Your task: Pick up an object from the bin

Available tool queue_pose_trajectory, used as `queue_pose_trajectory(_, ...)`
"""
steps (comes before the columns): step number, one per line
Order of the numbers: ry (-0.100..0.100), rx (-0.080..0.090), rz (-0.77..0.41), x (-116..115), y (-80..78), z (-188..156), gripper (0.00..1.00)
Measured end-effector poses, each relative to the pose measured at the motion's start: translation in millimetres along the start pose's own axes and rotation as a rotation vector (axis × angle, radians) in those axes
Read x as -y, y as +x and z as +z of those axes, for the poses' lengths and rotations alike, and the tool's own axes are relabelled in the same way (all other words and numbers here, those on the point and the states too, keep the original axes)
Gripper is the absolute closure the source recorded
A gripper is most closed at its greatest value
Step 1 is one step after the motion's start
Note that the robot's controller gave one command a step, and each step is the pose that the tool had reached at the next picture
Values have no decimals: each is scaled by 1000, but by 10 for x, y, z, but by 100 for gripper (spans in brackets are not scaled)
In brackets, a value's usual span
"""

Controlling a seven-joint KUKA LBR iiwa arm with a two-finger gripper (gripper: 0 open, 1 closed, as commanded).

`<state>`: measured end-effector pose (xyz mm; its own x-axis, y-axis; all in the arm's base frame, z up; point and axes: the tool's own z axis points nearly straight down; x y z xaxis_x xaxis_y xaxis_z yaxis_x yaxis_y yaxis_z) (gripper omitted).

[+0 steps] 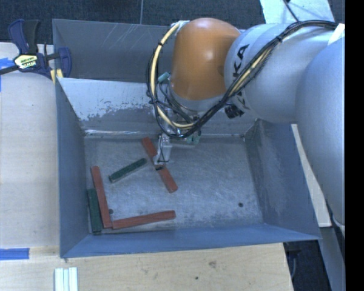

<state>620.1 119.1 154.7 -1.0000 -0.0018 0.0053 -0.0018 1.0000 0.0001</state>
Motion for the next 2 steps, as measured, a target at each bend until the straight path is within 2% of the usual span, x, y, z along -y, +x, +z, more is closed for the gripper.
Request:
queue_pose_trajectory(1, 0, 1, -491, -498, 1, 873, 0)
queue_pose_trajectory(2, 0, 8, -486, -493, -22, 835, 100)
